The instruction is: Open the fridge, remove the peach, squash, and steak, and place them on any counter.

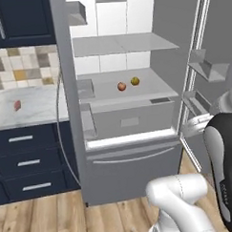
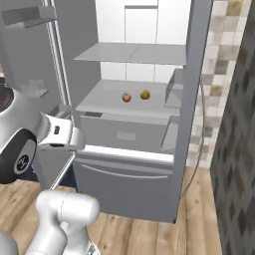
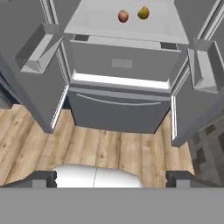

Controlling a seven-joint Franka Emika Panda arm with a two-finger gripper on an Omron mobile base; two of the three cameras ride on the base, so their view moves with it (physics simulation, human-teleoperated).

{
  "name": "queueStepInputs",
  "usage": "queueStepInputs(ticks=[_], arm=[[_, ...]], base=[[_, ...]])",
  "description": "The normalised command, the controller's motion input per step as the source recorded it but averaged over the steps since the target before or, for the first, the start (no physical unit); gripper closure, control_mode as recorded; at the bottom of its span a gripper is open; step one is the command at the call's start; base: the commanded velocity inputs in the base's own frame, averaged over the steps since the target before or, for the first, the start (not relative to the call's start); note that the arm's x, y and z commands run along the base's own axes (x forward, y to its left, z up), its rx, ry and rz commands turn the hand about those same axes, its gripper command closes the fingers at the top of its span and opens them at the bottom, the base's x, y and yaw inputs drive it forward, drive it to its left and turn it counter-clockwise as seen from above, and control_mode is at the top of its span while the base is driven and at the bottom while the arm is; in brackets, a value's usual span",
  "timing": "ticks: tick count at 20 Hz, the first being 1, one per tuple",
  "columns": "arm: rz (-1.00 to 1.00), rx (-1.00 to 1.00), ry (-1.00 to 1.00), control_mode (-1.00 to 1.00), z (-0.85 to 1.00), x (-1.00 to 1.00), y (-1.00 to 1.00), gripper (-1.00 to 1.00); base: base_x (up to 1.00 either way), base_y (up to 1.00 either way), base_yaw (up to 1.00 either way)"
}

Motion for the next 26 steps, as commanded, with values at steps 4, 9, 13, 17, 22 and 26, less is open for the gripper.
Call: queueStepInputs(ticks=[4,9,13,17,22,26], arm=[[0.00,0.00,0.00,1.00,0.00,0.00,0.00,-1.00],[0.00,0.00,0.00,1.00,0.00,0.00,0.00,-1.00],[0.00,0.00,0.00,1.00,0.00,0.00,0.00,-1.00],[0.00,0.00,0.00,1.00,0.00,0.00,0.00,-1.00],[0.00,0.09,0.19,-1.00,-0.80,-0.02,-0.27,-1.00],[-0.01,0.06,0.16,-1.00,-0.53,0.58,-0.16,-1.00]], base=[[1.00,0.02,0.00],[1.00,-0.18,0.00],[1.00,-0.07,0.00],[0.91,-0.08,0.00],[0.08,-0.05,0.00],[0.00,0.00,0.00]])
